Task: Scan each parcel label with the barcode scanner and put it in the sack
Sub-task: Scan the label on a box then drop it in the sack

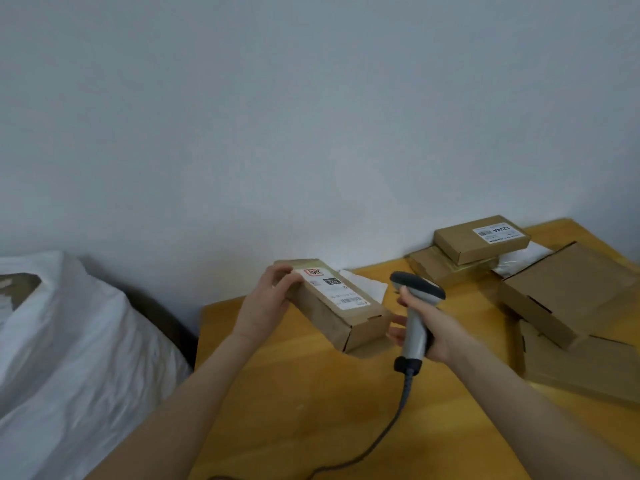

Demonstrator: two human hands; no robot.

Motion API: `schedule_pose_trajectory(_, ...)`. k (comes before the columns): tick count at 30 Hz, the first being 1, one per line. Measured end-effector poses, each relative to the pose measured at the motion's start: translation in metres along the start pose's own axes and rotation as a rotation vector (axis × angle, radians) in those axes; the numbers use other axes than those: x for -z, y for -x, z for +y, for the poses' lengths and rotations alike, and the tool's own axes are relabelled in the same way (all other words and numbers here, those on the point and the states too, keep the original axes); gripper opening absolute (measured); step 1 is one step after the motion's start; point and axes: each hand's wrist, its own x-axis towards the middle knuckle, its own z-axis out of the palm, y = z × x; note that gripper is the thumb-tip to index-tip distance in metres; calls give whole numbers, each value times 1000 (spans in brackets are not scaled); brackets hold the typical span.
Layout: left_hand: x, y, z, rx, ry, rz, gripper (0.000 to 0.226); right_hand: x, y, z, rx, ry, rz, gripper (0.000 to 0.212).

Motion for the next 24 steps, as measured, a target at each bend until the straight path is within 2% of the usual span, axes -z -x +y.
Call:
schedule_pose_trajectory(3,11,9,-4,1,13,7,58,-21,16,16,-10,95,-51,58)
schedule_pose_trajectory(5,16,15,-8,7,2,24,56,-37,25,28,-1,105,-80,45)
schedule_pose_trajectory(7,20,20,-10,89,46,55,55,-52,31,38,33,68,-81,35)
schedule_pose_trajectory(8,23,22,-8,207,153,52,53,-58,32,41,70,55,-60,32)
schedule_pose_trajectory(9,27,24,-4,396,330,24,48,-63,32,43,111,49,-36,29)
schedule_pose_trajectory(11,36,29,7,790,790,-114,40,-71,33,46,188,66,0,32)
schedule_pose_trajectory(13,41,36,17,989,1018,-252,46,-75,35,48,237,68,15,29)
schedule_pose_trajectory(15,43,42,25,1062,1058,-344,43,-75,37,49,267,61,21,23)
schedule_pose_trajectory(17,42,47,33,1123,1098,-365,35,-72,38,50,278,72,22,22)
schedule_pose_trajectory(21,35,50,41,1181,1189,-279,22,-66,37,52,261,100,-22,31)
schedule_pose_trajectory(24,29,53,41,1156,1161,-204,23,-62,40,55,276,120,25,24)
